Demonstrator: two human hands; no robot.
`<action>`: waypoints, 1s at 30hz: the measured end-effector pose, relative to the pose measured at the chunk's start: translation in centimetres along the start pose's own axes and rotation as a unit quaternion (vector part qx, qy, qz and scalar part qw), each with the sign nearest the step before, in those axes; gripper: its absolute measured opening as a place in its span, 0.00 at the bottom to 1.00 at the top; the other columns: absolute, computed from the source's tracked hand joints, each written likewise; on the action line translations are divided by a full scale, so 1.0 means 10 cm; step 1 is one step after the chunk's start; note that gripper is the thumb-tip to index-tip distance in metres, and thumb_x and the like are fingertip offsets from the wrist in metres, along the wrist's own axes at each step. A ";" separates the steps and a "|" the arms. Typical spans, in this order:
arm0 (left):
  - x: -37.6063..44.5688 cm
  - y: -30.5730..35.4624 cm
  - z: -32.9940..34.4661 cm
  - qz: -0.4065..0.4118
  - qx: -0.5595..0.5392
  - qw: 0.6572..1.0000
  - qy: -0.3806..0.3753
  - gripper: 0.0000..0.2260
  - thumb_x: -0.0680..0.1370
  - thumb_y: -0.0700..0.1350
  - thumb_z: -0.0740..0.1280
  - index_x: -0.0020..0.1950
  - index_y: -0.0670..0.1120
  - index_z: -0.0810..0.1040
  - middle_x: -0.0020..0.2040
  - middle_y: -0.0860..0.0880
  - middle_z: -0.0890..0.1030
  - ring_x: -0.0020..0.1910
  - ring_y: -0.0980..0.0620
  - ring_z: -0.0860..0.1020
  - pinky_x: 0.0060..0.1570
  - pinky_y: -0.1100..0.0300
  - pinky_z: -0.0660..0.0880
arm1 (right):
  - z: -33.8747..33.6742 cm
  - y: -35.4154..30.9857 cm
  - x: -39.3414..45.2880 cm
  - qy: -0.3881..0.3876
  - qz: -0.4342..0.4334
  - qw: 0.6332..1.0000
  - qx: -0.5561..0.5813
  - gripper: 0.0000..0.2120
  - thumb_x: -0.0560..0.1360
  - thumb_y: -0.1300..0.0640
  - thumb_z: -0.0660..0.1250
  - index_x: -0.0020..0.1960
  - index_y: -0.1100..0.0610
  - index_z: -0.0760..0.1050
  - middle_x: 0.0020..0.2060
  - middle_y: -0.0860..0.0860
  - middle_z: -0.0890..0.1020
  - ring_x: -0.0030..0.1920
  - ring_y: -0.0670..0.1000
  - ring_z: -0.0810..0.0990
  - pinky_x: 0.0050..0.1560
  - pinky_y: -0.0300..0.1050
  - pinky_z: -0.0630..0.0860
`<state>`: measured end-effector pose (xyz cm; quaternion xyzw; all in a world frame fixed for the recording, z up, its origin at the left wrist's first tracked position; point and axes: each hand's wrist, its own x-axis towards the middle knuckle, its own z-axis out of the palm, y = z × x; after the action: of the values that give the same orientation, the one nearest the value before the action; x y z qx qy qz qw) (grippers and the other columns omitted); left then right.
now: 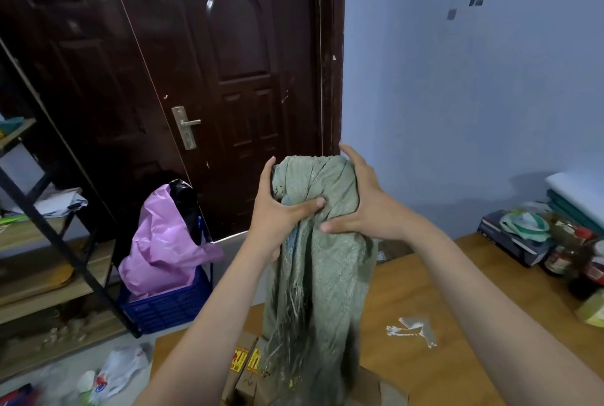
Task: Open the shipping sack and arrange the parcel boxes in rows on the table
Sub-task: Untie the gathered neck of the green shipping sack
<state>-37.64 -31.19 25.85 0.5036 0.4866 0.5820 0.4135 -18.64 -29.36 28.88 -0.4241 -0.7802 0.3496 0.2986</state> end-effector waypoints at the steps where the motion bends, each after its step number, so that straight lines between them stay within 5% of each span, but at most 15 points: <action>1: 0.00 -0.01 0.02 -0.008 0.000 1.000 0.001 0.51 0.60 0.46 0.84 0.76 0.60 0.60 0.65 0.55 0.76 0.62 0.58 0.78 0.63 0.51 0.77 | -0.01 0.04 0.00 0.000 0.002 1.000 -0.001 0.63 0.56 0.42 0.83 0.75 0.32 0.41 0.73 0.43 0.54 0.73 0.48 0.60 0.74 0.54 0.62; 7: -0.04 -0.01 0.13 -0.049 -0.001 0.999 -0.008 0.28 0.64 0.53 0.80 0.60 0.62 0.73 0.56 0.56 0.82 0.57 0.56 0.81 0.57 0.56 0.78 | -0.06 0.25 -0.02 0.010 0.020 1.000 -0.005 0.58 0.55 0.47 0.84 0.72 0.30 0.51 0.69 0.43 0.64 0.67 0.46 0.68 0.66 0.46 0.70; 10: -0.03 -0.05 0.11 -0.061 -0.016 0.993 -0.101 0.40 0.66 0.53 0.80 0.73 0.56 0.64 0.61 0.52 0.81 0.61 0.53 0.80 0.63 0.48 0.76 | -0.09 0.28 0.00 0.073 0.020 0.997 0.006 0.46 0.59 0.56 0.81 0.69 0.37 0.63 0.59 0.39 0.75 0.59 0.43 0.76 0.55 0.38 0.74; 14: -0.05 -0.09 0.04 -0.100 0.026 0.971 -0.218 0.55 0.67 0.38 0.79 0.75 0.66 0.44 0.67 0.55 0.72 0.65 0.57 0.76 0.65 0.52 0.75 | -0.17 0.30 -0.03 0.105 0.043 0.991 0.071 0.33 0.61 0.62 0.77 0.63 0.44 0.74 0.51 0.43 0.83 0.51 0.43 0.82 0.49 0.41 0.79; 18: -0.08 -0.14 0.06 -0.097 0.033 0.980 -0.172 0.52 0.65 0.38 0.81 0.74 0.62 0.49 0.66 0.56 0.71 0.62 0.61 0.75 0.58 0.61 0.77 | -0.16 0.26 -0.07 0.092 0.075 0.978 0.172 0.20 0.66 0.62 0.76 0.56 0.51 0.81 0.47 0.48 0.86 0.48 0.47 0.85 0.47 0.44 0.82; 21: -0.07 -0.18 0.11 -0.082 -0.003 0.989 -0.124 0.46 0.64 0.39 0.80 0.73 0.56 0.57 0.63 0.54 0.74 0.62 0.57 0.77 0.57 0.59 0.78 | -0.13 0.23 -0.10 0.094 0.118 0.952 0.267 0.12 0.70 0.59 0.74 0.54 0.55 0.83 0.46 0.50 0.87 0.48 0.50 0.86 0.44 0.42 0.81; 25: -0.01 -0.19 0.14 -0.085 -0.010 0.993 -0.076 0.41 0.61 0.42 0.82 0.68 0.53 0.64 0.61 0.50 0.77 0.60 0.51 0.79 0.60 0.49 0.78 | -0.12 0.24 -0.13 0.067 0.178 0.922 0.338 0.14 0.73 0.52 0.73 0.56 0.57 0.81 0.46 0.53 0.87 0.47 0.51 0.86 0.43 0.43 0.81; 27: 0.01 -0.20 0.17 -0.093 -0.004 0.995 -0.042 0.40 0.61 0.43 0.83 0.68 0.51 0.66 0.60 0.50 0.78 0.58 0.51 0.80 0.59 0.48 0.79 | -0.08 0.28 -0.12 0.058 0.197 0.926 0.316 0.21 0.73 0.46 0.72 0.62 0.55 0.76 0.51 0.52 0.86 0.50 0.51 0.86 0.50 0.47 0.81; 30: 0.03 -0.26 0.20 -0.105 0.005 0.994 0.017 0.44 0.58 0.48 0.85 0.68 0.52 0.66 0.60 0.51 0.79 0.57 0.52 0.81 0.59 0.49 0.78 | -0.04 0.38 -0.07 0.093 0.190 0.960 0.183 0.40 0.71 0.35 0.68 0.76 0.43 0.53 0.62 0.50 0.77 0.56 0.50 0.81 0.58 0.50 0.78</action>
<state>-35.73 -30.12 23.40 0.4421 0.5465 0.5414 0.4613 -16.31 -28.40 25.93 -0.5331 -0.5771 0.4954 0.3706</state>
